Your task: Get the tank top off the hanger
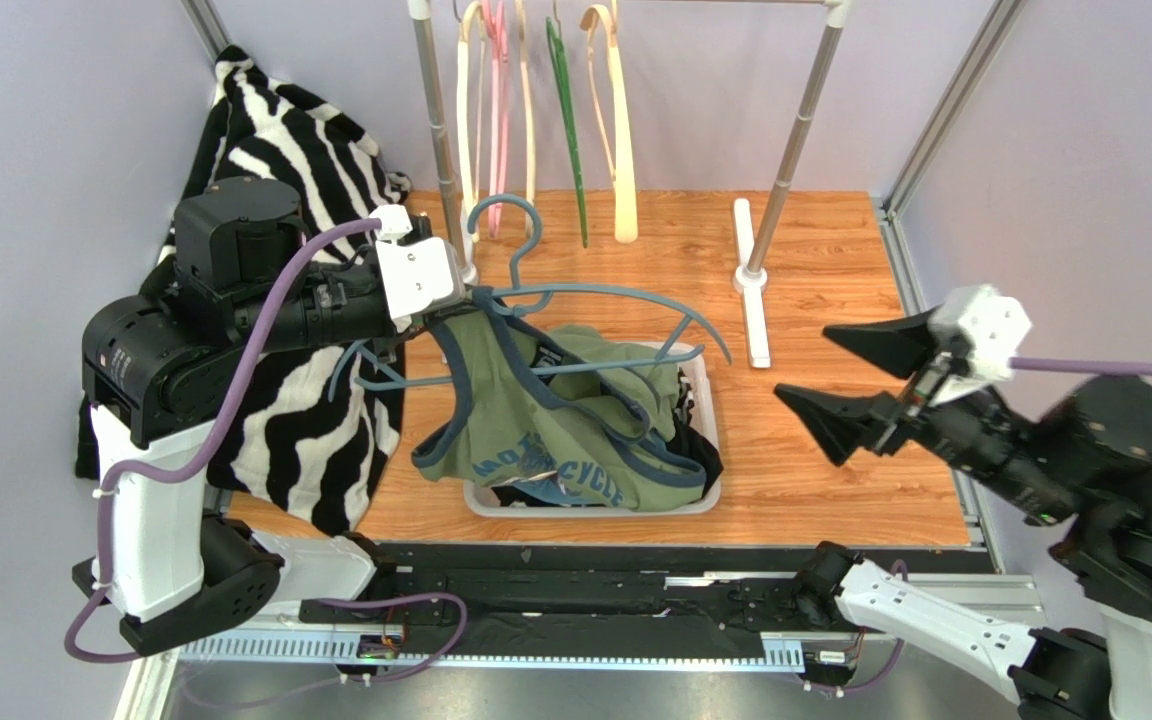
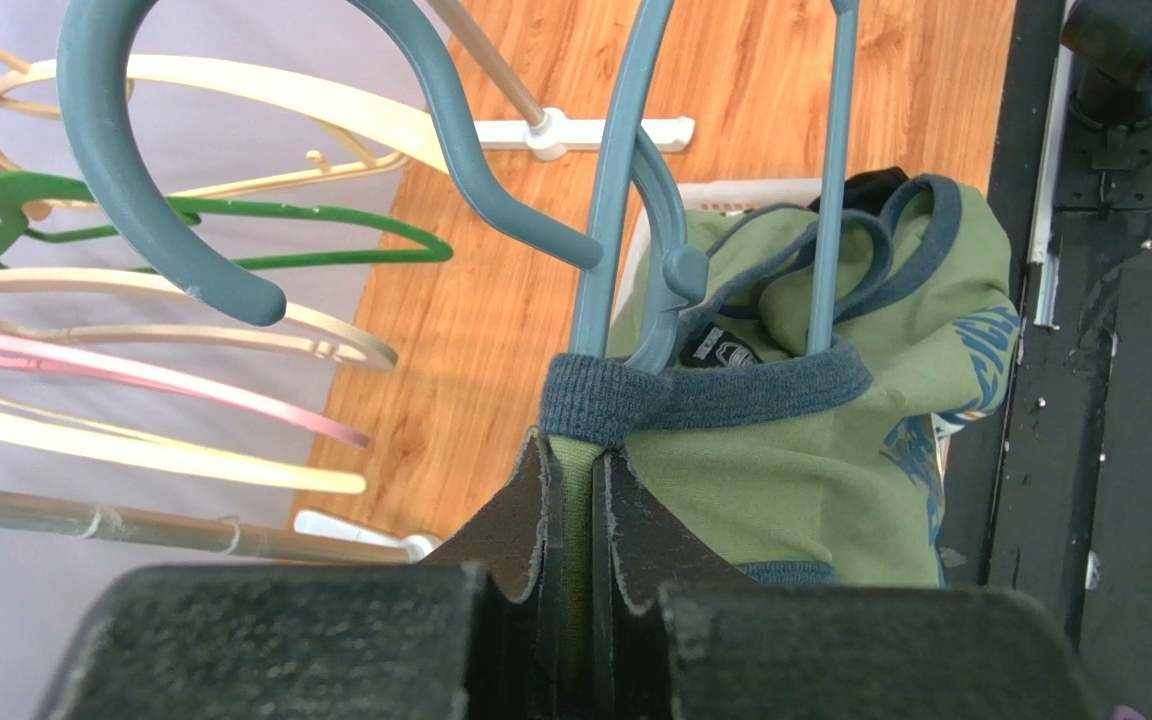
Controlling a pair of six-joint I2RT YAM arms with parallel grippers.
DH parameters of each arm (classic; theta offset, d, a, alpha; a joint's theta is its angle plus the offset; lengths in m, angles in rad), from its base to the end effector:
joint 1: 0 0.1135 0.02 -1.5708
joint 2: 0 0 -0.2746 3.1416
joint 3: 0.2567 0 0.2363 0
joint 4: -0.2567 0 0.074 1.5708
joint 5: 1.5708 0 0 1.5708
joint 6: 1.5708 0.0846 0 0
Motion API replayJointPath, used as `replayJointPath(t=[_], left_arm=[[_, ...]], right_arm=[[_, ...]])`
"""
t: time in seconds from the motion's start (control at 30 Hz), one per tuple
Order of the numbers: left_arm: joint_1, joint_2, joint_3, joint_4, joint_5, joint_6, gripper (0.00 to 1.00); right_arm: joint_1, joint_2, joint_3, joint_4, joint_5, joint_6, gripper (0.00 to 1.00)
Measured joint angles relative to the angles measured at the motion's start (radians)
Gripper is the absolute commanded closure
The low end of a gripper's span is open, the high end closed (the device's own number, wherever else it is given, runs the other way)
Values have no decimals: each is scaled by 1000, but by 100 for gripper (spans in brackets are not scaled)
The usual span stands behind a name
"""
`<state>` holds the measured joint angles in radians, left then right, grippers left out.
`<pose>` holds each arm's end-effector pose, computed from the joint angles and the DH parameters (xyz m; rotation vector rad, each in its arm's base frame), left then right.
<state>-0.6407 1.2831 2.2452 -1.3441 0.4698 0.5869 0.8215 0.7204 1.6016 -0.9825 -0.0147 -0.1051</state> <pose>0.1072 -0.1277 0.5429 1.3569 1.3877 -0.4932 0.0471 0.0525 0.4931 -0.7707 1.5175 0.5508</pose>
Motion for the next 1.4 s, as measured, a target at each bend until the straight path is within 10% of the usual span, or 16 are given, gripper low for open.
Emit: replayJointPath(t=[0.53,1.03,1.4], left_arm=[[-151,-5,-46,-33,-32,137,100],[-205,-32,-53,-33,-114,193,100],[-216,-35,-53,-34,-113,193,100]], right_arm=[[0,370,235,16,-290,-121,22],[0,378,208,-51,-534,-83,35],[-2,449,202,-61,-589,-62,100]])
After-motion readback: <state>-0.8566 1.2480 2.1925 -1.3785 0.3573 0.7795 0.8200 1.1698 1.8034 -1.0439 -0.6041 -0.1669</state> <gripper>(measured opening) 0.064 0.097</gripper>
